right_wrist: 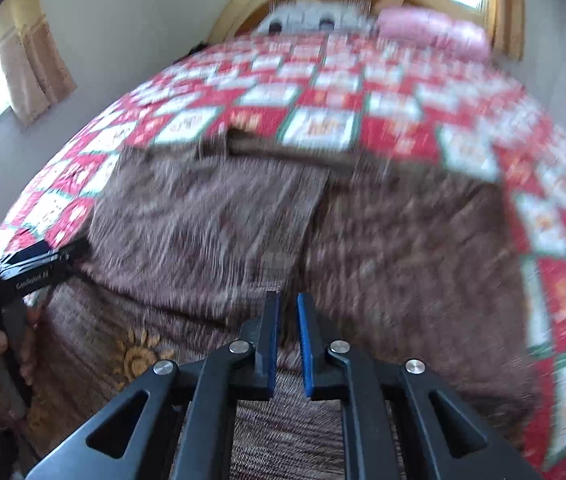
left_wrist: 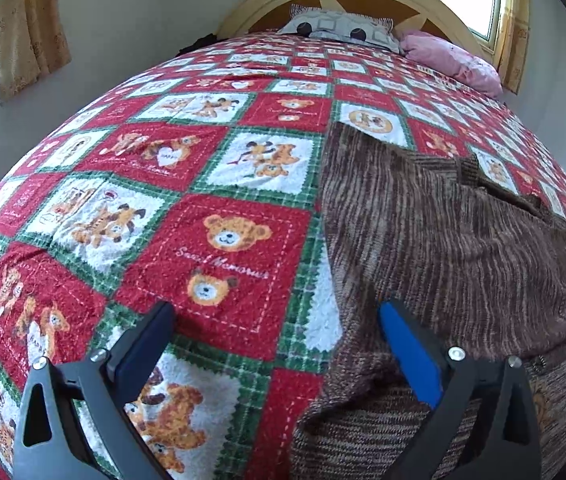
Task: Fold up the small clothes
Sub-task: 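Grasp the sweater hem with the right gripper and lift it toward the collar, then lay the hem over the collar and open the right gripper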
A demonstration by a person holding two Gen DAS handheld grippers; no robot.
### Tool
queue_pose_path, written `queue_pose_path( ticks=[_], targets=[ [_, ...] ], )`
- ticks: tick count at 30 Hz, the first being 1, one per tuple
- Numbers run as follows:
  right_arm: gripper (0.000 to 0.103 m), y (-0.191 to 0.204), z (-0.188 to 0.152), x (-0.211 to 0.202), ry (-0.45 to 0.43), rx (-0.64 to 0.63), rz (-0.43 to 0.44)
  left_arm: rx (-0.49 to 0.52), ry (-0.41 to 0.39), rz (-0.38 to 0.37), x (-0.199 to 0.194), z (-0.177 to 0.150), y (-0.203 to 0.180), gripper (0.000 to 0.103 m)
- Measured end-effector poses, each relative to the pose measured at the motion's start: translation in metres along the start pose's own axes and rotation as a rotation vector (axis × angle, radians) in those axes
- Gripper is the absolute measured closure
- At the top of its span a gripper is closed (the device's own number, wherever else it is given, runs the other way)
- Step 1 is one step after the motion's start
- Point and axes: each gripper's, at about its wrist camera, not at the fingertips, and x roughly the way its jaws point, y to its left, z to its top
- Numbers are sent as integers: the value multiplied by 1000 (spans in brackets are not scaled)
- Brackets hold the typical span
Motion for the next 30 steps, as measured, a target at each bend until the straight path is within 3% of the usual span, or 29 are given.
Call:
queue_pose_path(
  ticks=[2, 5, 10, 30],
  targets=[
    [90, 15, 9, -4, -27, -33, 53, 4, -3, 6, 0, 0, -1, 0],
    [75, 37, 15, 7, -18, -95, 99, 6, -3, 9, 0, 0, -1, 0],
    [76, 48, -1, 38, 90, -140, 86, 2, -1, 6, 0, 0, 0, 0],
    [76, 30, -20, 27, 57, -57, 140, 22, 24, -9, -4, -9, -1, 0]
  ],
)
